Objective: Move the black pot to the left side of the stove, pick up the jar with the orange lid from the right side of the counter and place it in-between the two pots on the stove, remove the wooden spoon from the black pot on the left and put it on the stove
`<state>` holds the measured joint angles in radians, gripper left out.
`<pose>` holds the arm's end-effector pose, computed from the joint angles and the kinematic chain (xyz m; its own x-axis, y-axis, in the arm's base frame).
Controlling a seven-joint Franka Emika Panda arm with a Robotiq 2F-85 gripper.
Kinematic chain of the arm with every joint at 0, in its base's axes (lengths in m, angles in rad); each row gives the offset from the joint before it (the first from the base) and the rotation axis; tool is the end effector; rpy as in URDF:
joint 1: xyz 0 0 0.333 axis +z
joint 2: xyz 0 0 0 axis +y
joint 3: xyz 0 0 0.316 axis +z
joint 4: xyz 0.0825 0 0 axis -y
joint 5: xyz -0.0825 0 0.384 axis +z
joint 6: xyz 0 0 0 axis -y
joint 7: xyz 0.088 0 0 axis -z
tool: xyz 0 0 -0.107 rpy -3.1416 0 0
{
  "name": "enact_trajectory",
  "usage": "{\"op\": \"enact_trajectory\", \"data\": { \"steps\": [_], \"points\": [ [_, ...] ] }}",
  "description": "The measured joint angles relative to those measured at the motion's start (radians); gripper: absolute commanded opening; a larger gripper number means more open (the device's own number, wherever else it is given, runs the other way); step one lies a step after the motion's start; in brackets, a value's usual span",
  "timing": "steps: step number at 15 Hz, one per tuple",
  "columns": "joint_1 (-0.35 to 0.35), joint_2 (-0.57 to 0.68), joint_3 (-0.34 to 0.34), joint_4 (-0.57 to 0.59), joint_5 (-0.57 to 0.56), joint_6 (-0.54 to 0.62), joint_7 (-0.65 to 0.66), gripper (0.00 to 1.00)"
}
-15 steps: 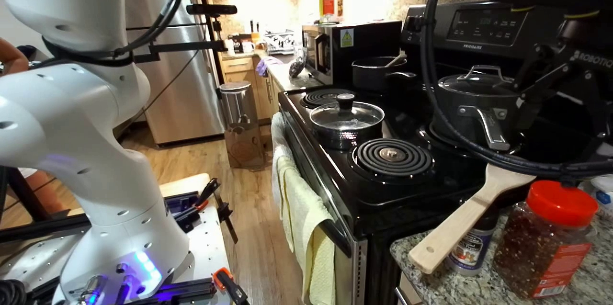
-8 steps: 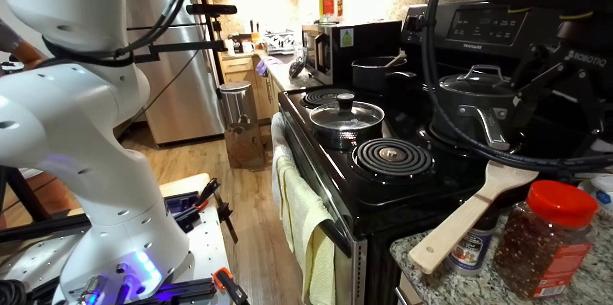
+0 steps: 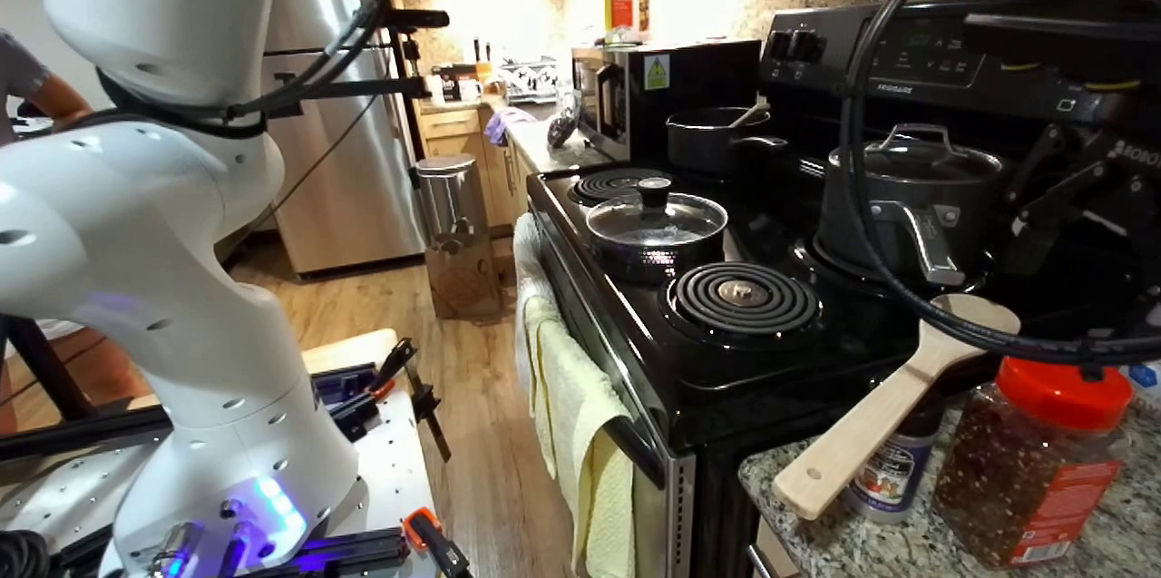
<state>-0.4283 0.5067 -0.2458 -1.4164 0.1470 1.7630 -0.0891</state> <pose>0.5594 -0.3936 0.4022 0.8169 -0.5590 -0.1419 -0.5683 -0.8222 -0.0331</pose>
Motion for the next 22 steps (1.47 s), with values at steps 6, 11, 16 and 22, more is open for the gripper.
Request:
{"op": "enact_trajectory", "data": {
  "steps": [6, 11, 16, 22],
  "points": [
    [-0.081, 0.036, -0.022, 0.059, 0.046, -0.009, 0.047, 1.0],
    [-0.105, 0.041, -0.018, 0.084, 0.051, -0.093, 0.045, 1.0],
    [-0.097, 0.042, -0.009, 0.084, 0.041, -0.116, 0.017, 1.0],
    [-0.085, 0.045, -0.005, 0.061, 0.001, -0.113, -0.036, 1.0]
  ]
}}
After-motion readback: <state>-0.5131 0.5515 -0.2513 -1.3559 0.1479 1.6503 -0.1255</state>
